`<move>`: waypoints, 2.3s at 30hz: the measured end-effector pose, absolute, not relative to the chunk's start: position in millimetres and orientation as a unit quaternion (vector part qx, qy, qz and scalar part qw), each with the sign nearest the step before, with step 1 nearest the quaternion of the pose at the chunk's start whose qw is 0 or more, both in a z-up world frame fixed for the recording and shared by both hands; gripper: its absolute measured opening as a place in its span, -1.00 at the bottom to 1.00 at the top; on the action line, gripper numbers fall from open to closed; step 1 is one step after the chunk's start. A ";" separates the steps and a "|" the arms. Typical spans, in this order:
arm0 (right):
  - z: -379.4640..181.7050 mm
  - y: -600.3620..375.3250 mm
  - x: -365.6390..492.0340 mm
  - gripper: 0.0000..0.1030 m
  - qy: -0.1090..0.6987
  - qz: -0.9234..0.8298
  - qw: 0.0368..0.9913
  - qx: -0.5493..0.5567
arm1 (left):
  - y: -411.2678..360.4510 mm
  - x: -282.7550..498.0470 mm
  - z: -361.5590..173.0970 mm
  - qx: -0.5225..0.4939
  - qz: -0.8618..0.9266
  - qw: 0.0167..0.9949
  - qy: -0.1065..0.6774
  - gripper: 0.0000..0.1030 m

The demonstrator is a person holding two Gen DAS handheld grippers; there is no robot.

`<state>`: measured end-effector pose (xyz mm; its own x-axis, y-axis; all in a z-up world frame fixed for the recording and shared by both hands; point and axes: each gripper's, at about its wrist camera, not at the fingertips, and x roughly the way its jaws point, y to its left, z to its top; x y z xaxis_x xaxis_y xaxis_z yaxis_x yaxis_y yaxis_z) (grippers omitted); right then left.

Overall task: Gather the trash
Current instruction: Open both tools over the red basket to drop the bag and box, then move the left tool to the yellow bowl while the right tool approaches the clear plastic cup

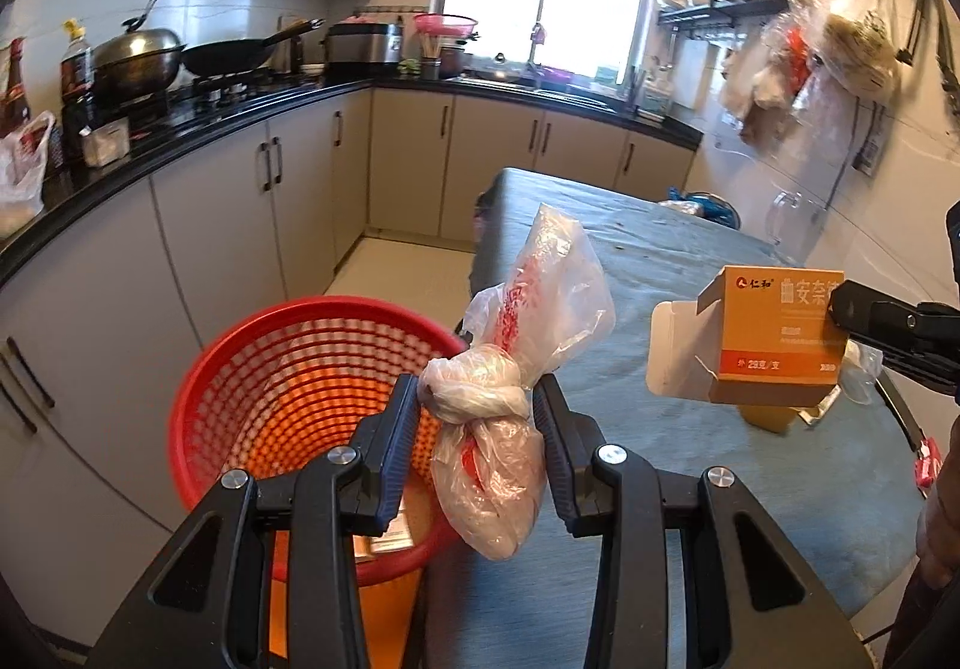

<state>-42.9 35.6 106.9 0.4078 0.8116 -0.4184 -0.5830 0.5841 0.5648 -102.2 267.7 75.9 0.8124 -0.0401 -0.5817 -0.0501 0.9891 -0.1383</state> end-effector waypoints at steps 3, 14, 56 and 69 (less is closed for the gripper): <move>105.5 53.4 -40.3 -0.97 0.347 0.432 0.816 0.162 | 284.4 -104.3 73.3 -0.081 0.015 0.948 0.307 -0.27; 103.4 109.1 -36.1 -0.97 0.363 0.450 0.804 0.139 | 339.0 -114.6 57.2 -0.113 0.051 0.942 0.312 -0.27; 45.4 168.4 2.1 -0.92 0.432 0.424 0.786 0.127 | 365.1 -84.4 21.3 -0.146 0.071 0.924 0.347 0.04; 51.0 106.6 -18.9 -0.92 0.421 0.409 0.793 0.164 | 321.4 -97.0 49.3 -0.129 0.037 0.935 0.328 0.07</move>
